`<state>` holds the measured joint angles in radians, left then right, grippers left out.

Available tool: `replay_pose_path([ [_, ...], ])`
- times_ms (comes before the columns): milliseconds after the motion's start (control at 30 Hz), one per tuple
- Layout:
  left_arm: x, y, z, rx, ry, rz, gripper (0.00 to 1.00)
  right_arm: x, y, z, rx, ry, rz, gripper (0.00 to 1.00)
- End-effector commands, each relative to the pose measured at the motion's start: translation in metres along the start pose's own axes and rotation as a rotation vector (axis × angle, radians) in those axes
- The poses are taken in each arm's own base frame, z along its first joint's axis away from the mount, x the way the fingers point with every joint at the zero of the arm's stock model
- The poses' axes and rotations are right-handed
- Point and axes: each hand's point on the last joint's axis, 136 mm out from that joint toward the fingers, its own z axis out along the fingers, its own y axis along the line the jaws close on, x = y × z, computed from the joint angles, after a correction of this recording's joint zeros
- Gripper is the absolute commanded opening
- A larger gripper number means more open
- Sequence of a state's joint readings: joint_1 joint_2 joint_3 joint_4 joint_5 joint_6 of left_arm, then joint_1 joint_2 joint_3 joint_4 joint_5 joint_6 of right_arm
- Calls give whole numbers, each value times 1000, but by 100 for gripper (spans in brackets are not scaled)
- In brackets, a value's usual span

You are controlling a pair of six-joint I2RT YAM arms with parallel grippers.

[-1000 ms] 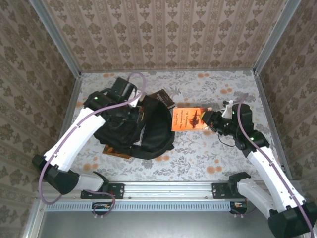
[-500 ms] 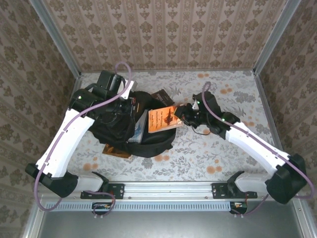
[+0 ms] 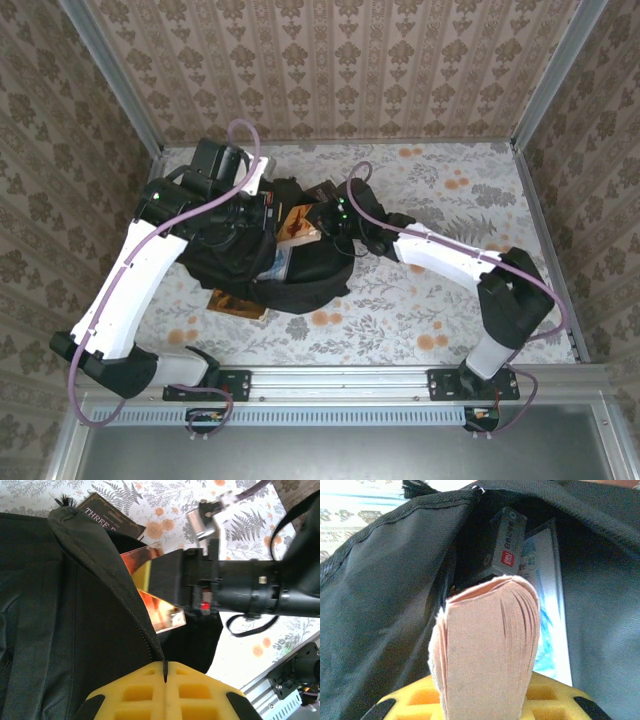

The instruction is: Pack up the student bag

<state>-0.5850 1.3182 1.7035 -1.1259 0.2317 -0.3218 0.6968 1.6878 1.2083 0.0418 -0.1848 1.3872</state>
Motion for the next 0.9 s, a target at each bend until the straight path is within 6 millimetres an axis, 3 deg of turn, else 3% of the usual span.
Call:
replay_pose_path([
  [0,-29,-13,-25,45,-139,8,0,-2,68,11,-263,-9,96,0],
  [233,-44,-3,-34,41,-198,-20,0,27,82,62,-275,47,57,9],
  [367,-49,4,-35,40,-222,-44,0,57,77,103,-173,102,-33,37],
  [467,-51,9,-35,42,-231,-63,0,60,67,119,-110,110,-80,56],
  [600,-55,22,-35,26,-246,-102,0,52,58,105,-29,79,-180,67],
  [867,-60,37,-33,-1,-263,-139,0,54,58,58,8,127,-458,75],
])
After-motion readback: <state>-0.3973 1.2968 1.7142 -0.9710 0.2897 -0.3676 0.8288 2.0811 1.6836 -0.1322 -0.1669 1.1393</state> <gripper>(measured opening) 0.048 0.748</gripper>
